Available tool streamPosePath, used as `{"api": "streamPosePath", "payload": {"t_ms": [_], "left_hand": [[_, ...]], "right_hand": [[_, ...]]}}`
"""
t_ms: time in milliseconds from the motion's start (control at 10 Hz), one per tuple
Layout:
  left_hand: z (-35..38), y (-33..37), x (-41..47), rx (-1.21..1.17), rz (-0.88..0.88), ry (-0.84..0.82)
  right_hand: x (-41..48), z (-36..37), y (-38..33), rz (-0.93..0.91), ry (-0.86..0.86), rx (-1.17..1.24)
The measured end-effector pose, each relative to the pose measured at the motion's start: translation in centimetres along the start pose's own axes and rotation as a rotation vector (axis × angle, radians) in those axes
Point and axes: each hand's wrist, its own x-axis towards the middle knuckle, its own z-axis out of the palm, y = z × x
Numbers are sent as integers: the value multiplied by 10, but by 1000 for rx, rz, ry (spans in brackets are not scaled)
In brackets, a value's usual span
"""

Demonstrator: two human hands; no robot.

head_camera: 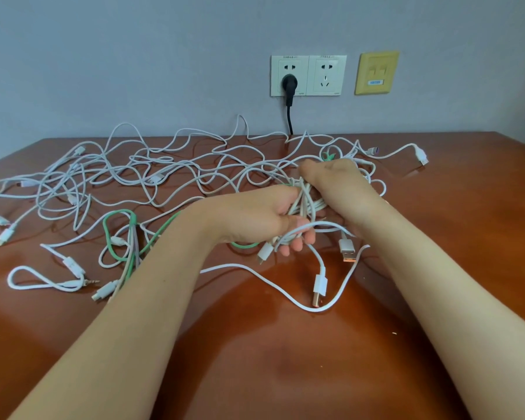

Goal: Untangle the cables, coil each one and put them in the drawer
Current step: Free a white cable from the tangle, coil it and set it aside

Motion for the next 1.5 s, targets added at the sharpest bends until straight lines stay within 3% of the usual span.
{"api": "streamPosePath", "payload": {"t_ms": [300, 500, 600, 700, 800, 900, 1100, 1200, 1300, 1400, 1500], "left_hand": [[22, 22, 0, 89, 73, 144], [33, 18, 7, 189, 54, 311], [31, 18, 6, 139, 91, 299], [30, 18, 5, -96, 80, 204], [29, 19, 5, -271, 137, 88], [25, 17, 4, -392, 192, 73], [9, 19, -1, -505, 253, 212], [-2, 22, -7, -323, 221, 372], [-17, 11, -15, 83, 52, 585], [-26, 3, -17, 141, -22, 673], [-23, 5, -12, 123, 39, 701]], "right_hand": [[3, -4, 1, -100, 259, -124], [5, -11, 5, -44, 270, -168], [7, -13, 3, 51, 197, -121], [7, -18, 2, 146, 68, 52], [10, -27, 5, 224, -121, 356], [12, -27, 12, 244, -316, 551], [8, -20, 13, 228, -486, 610], [8, -7, 12, 115, -350, 377], [1, 10, 3, -245, -37, -343], [-5, 17, 1, -464, 72, -670], [-8, 16, 1, -503, 52, -718]]}}
